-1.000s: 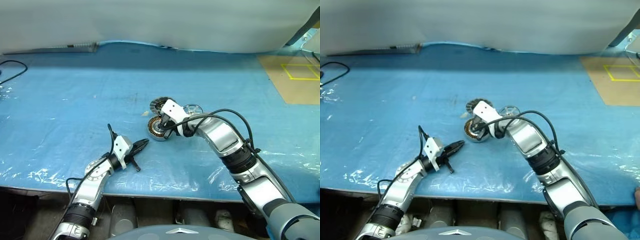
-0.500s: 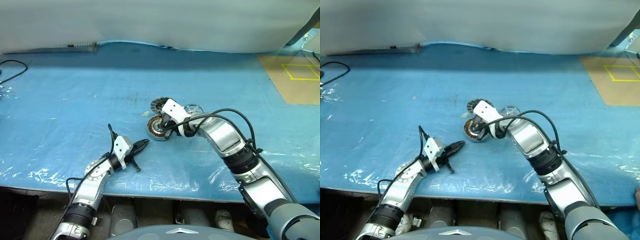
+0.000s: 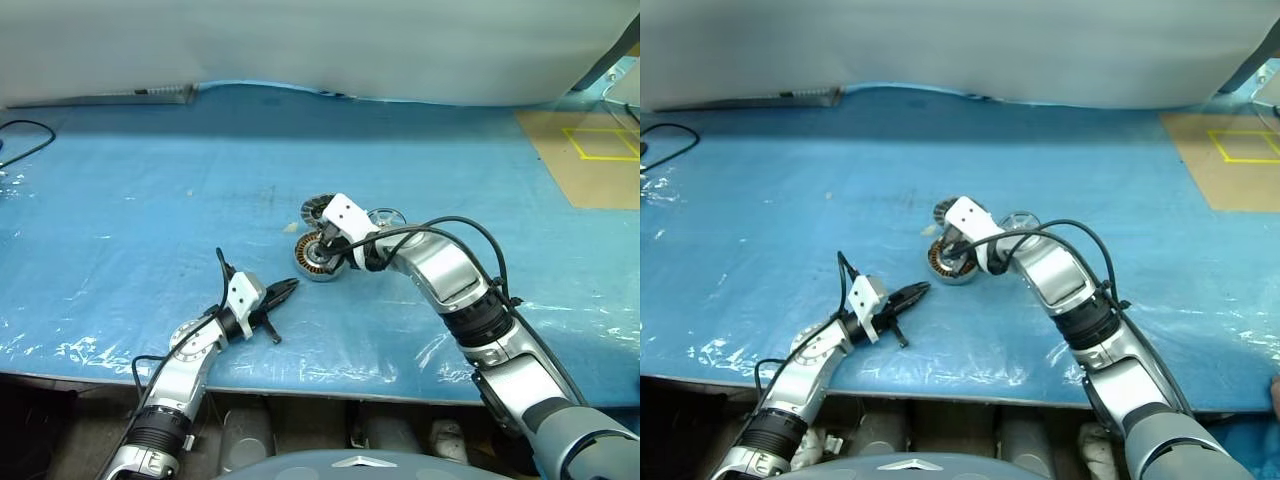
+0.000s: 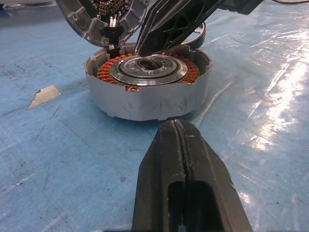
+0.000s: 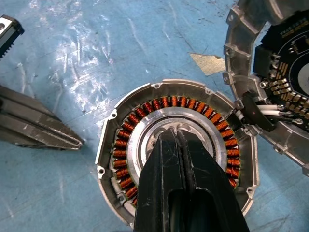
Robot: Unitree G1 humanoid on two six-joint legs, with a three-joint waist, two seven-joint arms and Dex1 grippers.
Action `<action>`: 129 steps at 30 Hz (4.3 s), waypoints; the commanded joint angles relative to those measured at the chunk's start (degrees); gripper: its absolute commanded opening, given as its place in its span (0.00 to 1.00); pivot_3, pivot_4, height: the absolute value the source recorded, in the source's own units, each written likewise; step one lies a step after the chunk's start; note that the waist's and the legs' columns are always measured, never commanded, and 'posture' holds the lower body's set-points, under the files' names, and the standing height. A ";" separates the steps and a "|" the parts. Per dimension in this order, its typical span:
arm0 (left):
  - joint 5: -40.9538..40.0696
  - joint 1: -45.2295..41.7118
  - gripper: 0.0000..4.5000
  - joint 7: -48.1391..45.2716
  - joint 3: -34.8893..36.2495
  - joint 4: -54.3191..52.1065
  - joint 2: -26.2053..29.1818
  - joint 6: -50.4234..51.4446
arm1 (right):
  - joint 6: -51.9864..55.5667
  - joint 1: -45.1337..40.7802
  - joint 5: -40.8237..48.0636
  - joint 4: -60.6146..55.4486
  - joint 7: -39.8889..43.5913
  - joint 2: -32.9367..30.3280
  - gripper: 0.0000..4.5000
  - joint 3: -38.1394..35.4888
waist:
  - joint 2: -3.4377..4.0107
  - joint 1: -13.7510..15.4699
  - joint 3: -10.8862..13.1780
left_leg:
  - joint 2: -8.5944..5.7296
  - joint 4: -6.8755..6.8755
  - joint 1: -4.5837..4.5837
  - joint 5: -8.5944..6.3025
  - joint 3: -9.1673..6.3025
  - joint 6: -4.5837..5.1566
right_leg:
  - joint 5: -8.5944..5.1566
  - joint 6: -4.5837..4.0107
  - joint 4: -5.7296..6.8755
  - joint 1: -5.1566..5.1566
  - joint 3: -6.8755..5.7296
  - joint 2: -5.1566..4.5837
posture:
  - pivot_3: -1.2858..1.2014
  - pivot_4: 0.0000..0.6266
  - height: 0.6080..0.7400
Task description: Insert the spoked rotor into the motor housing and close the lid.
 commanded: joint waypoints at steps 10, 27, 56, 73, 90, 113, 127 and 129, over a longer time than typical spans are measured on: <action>-0.27 0.49 0.00 -0.09 -0.22 -1.04 0.17 -0.68 | -3.37 1.55 -0.65 3.22 -1.06 0.74 0.00 0.51 | 0.00 0.00 0.00 | 0.00 0.00 0.01 0.00 0.00 0.00 | 0.00 0.00 0.00 0.00 0.00 0.00 | 0.52 0.24 1.00; -0.35 0.69 0.00 -0.08 -0.34 -1.16 0.04 -0.61 | -2.99 3.96 2.89 -6.04 3.38 -5.66 0.00 -4.39 | 0.00 0.12 0.00 | -0.02 0.02 0.00 0.00 0.00 0.00 | 0.00 0.00 -0.02 0.04 0.01 -0.03 | 0.52 0.24 1.00; -0.43 -1.00 0.00 -0.50 -0.26 -0.75 0.00 0.10 | -7.40 0.83 -3.48 2.69 -0.19 -15.31 0.50 -7.80 | 0.01 0.07 0.00 | -0.02 0.01 -0.03 0.00 0.01 0.01 | 0.00 -0.01 -0.01 -0.02 0.00 0.00 | 0.52 0.24 1.00; -0.50 -1.63 0.00 -0.54 -0.10 -0.75 0.24 0.15 | -8.07 0.88 -5.09 3.04 0.38 -14.78 0.50 -8.04 | 0.01 0.05 0.00 | -0.01 0.02 -0.03 0.00 0.01 0.02 | 0.00 -0.01 -0.01 -0.02 0.01 0.00 | 0.52 0.24 1.00; -1.10 -1.89 0.00 -1.20 -0.28 -1.03 -0.03 0.89 | -9.75 17.26 6.75 -18.63 10.74 -24.81 0.50 -19.89 | 0.02 0.36 0.01 | 0.00 -0.01 -0.07 -0.01 0.01 0.03 | 0.00 -0.01 -0.09 -0.03 0.00 -0.01 | 0.52 0.24 1.00; -1.06 -3.07 0.00 -3.53 -0.31 0.70 -0.32 0.49 | -21.70 29.62 1.26 -18.40 4.95 -21.41 0.50 -14.87 | 0.02 0.13 0.01 | -0.01 -0.08 -0.09 -0.01 0.02 0.05 | 0.00 0.00 -0.22 -0.03 -0.01 -0.01 | 0.52 0.24 1.00; -0.93 -3.14 0.00 -3.19 -0.42 0.39 -0.60 0.95 | -21.56 28.86 1.91 -17.96 5.43 -21.03 0.58 -15.41 | 0.02 0.14 0.01 | -0.02 -0.08 -0.09 -0.01 0.01 0.05 | 0.00 0.01 -0.22 -0.03 -0.01 -0.01 | 0.52 0.24 1.00; -0.94 -3.33 0.00 -3.25 -0.42 0.71 -0.67 0.89 | -21.90 28.87 1.63 -18.13 5.20 -20.94 0.69 -15.63 | 0.02 0.14 0.01 | -0.02 -0.08 -0.09 -0.01 0.01 0.05 | 0.00 0.01 -0.22 -0.03 -0.01 -0.01 | 0.52 0.24 1.00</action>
